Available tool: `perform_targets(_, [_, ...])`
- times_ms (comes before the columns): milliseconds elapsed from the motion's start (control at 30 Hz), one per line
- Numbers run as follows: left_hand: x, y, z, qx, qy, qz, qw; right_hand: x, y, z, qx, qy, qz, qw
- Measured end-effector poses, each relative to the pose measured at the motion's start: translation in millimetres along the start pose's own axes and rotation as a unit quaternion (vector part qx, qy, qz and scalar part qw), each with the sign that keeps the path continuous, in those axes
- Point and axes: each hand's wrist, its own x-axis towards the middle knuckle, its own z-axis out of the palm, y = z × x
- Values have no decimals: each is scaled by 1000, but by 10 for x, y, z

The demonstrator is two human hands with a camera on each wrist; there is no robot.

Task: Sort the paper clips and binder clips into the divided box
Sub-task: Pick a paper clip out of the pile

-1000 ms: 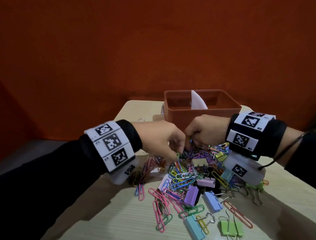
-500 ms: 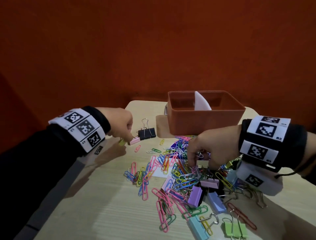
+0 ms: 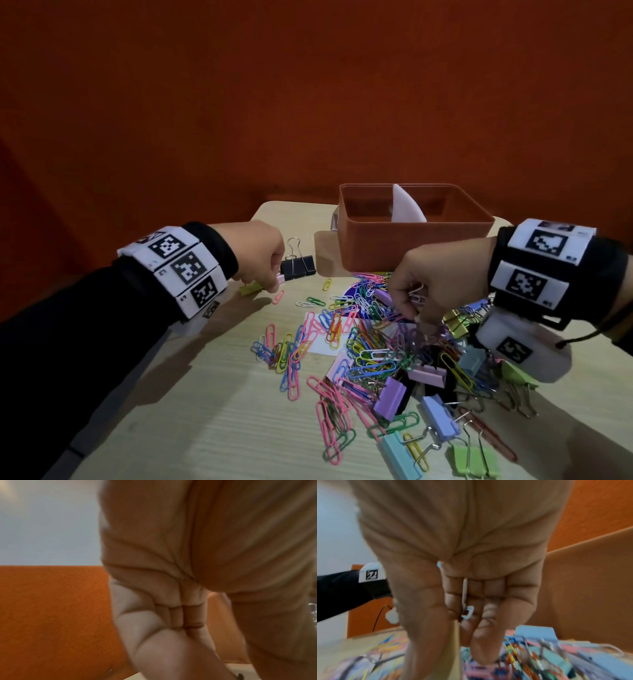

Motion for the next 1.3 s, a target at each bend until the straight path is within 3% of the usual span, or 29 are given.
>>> perform_targets(100, [-9, 12, -7, -2, 2, 5, 1000, -4, -27, -171, 55, 52, -1, 997])
perform_targets(167, [-11, -4, -15, -10, 5, 5, 1000, 93, -38, -257, 60, 134, 10, 989])
perform_targets(233, [-21, -34, -25, -23, 11, 3, 1000, 233, -129, -294, 11, 231, 27, 973])
perform_targets(300, [-44, -81, -30, -33, 13, -4, 999, 385, -277, -291, -43, 265, 30, 963])
perform_targets(433, [-124, -156, -8, -50, 0, -9, 999, 730, -496, -236, -90, 231, 13, 969])
perform_targets(667, [-273, -56, 134, -131, -89, 38, 987, 979, -551, -334, -79, 219, 32, 972])
perform_targets(800, [-253, -107, 144, -101, -57, 23, 993, 835, -486, -351, -68, 228, 41, 970])
perform_targets(967, [-162, -216, 10, -55, 70, 14, 996, 665, -383, -252, -72, 185, 52, 979])
perform_targets(1133, [-112, -214, 50, -64, 21, 19, 998, 577, -354, -112, -82, 78, 31, 993])
perform_targets(1300, [-193, -104, 92, -104, -16, 55, 993, 605, -351, -79, -98, 39, 5, 994])
